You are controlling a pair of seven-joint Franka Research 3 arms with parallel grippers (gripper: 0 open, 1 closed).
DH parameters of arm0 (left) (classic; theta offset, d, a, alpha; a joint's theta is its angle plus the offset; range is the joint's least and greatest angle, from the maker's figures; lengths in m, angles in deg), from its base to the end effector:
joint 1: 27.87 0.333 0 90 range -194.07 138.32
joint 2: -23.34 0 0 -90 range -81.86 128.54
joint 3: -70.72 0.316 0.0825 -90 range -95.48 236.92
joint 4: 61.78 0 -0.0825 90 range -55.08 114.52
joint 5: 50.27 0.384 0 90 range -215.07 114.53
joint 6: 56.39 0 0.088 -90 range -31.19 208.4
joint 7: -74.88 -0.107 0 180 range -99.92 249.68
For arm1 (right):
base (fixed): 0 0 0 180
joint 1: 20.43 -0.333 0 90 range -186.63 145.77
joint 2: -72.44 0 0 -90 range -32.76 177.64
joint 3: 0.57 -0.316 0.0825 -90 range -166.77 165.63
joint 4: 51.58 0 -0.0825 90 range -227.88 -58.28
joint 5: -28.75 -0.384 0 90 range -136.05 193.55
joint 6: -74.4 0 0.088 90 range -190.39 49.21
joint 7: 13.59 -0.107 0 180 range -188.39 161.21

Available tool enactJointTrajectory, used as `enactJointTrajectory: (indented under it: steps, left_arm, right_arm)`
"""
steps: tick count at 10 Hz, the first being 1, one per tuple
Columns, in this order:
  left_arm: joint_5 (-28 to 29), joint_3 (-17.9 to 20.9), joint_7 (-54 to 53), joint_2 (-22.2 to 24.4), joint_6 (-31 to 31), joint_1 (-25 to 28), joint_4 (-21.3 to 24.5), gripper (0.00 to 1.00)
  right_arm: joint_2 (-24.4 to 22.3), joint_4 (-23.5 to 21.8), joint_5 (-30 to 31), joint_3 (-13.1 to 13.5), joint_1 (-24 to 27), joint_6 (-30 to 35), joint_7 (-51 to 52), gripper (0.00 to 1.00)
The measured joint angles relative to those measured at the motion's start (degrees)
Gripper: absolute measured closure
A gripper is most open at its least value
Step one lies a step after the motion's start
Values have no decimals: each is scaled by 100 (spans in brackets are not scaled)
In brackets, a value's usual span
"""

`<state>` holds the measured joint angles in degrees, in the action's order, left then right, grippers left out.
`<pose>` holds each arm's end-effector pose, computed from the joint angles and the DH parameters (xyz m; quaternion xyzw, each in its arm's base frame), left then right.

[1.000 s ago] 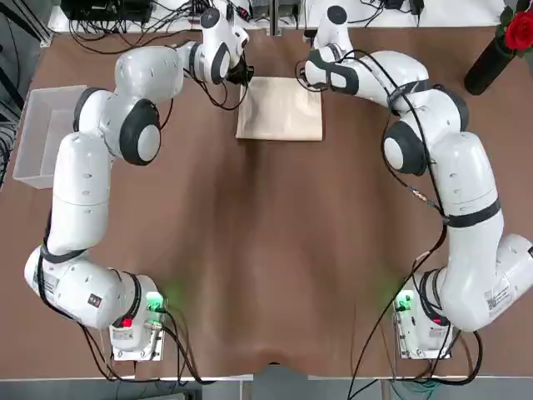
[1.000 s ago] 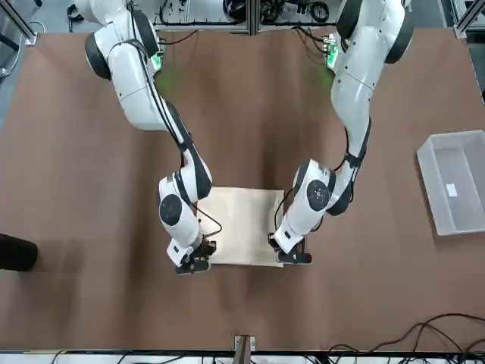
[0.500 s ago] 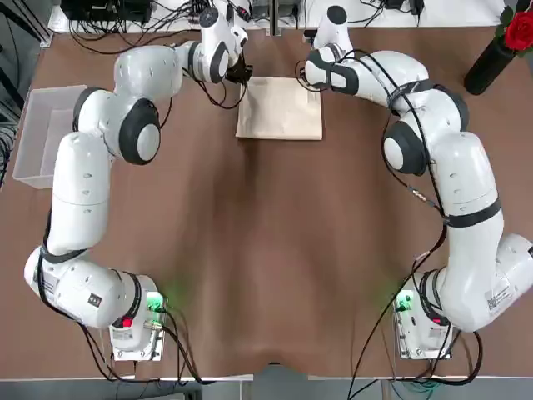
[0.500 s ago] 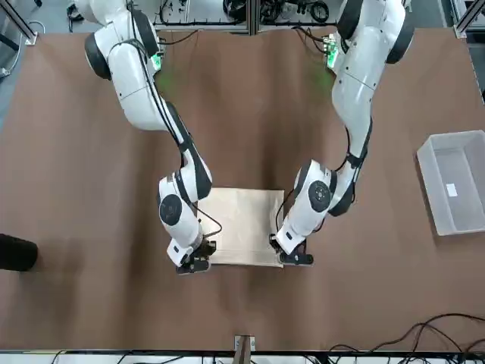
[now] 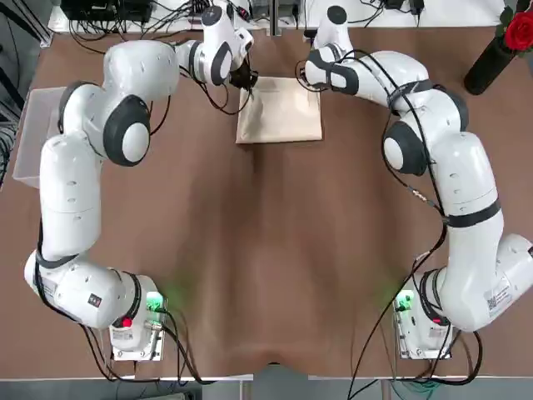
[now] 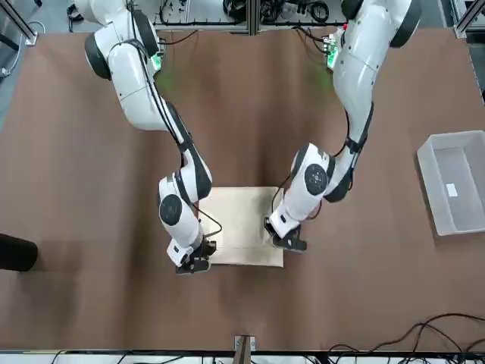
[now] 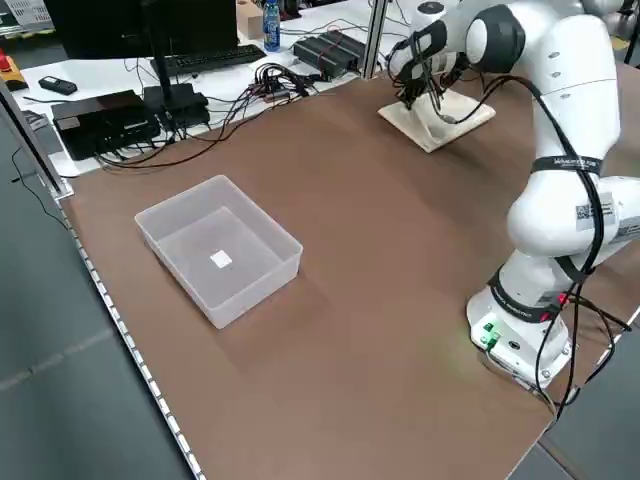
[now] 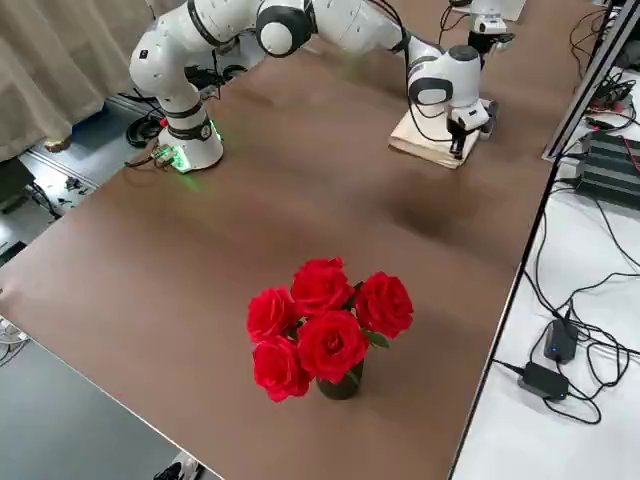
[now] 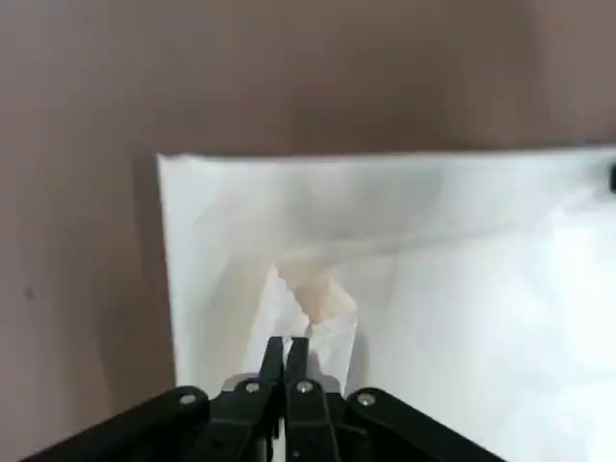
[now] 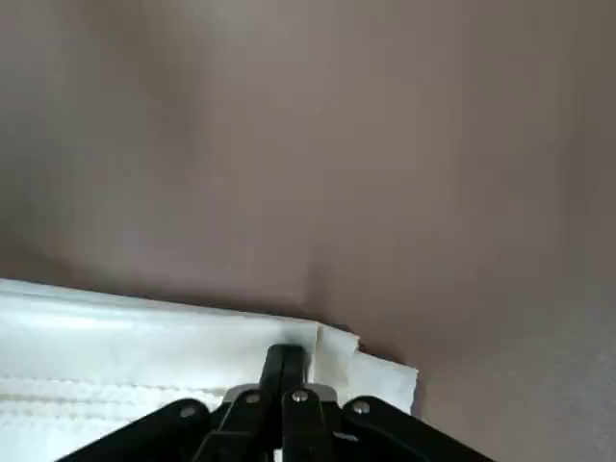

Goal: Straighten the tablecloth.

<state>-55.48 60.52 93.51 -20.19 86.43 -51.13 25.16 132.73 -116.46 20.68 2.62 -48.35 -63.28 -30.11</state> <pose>0.6245 -0.3835 0.2396 0.9877 -0.0645 0.0609 0.1291 0.7073 0.3429 0.1795 -0.9926 -0.0412 -0.0920 0.0670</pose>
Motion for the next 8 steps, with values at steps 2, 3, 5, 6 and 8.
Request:
enactJointTrajectory:
  steps: [2, 3, 5, 6, 8]
  left_arm:
    - [0, -83, -276, 244, -737, 2, 122, 97]
    - [0, -97, -434, 348, -1132, 7, 141, 97]
    - [0, -167, -663, 519, -1853, 8, 165, 97]
    - [0, -225, -741, 566, -2090, 11, 177, 97]
    - [0, -402, -803, 583, -2437, 8, 201, 97]
  right_arm:
    - [0, 0, 0, 0, 0, 0, 0, 99]
    - [0, 0, 0, 0, 0, 0, 0, 99]
    - [0, 0, 0, 0, 0, 0, 0, 99]
    - [0, 0, 0, 0, 0, 0, 0, 99]
    - [0, 0, 0, 1, 0, 0, 0, 99]
